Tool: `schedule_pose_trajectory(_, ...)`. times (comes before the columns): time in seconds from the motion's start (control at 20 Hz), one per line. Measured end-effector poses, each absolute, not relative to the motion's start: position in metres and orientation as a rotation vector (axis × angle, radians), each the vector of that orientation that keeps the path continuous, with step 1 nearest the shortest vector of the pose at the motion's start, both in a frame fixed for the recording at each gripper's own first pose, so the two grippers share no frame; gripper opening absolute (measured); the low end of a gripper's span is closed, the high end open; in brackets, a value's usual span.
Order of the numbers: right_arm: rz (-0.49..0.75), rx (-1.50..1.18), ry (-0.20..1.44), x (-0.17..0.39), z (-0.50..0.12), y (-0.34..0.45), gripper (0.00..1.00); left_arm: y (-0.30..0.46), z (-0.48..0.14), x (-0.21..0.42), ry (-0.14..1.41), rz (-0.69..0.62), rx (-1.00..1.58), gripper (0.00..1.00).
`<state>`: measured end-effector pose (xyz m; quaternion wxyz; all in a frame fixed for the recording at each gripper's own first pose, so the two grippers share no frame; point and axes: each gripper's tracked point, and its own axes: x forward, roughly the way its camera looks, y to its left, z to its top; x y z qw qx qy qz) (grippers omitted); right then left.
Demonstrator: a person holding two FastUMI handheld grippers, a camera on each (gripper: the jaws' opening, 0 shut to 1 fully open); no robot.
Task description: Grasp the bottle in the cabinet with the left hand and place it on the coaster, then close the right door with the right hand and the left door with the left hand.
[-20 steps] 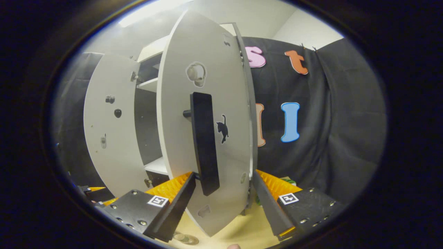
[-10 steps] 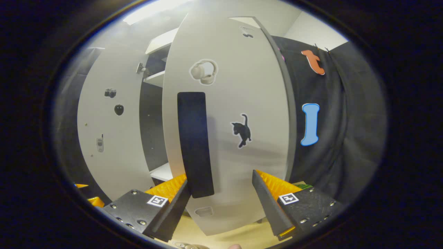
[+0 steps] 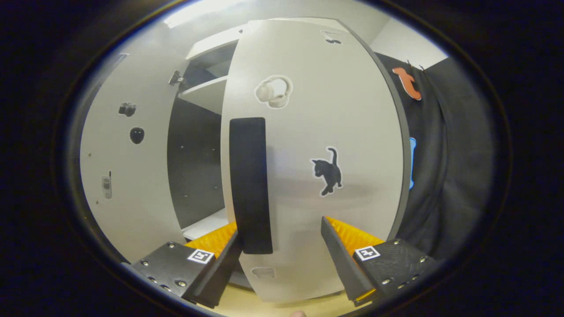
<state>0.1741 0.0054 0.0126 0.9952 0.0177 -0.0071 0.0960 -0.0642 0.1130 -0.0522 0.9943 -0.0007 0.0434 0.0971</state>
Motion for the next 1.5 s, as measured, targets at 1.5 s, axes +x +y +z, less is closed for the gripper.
schedule_pose_trajectory(1.5,0.024,0.047,-0.028,0.204,0.008,0.015,1.00,0.144,0.003,0.016,0.031,-0.042,0.021,0.96)
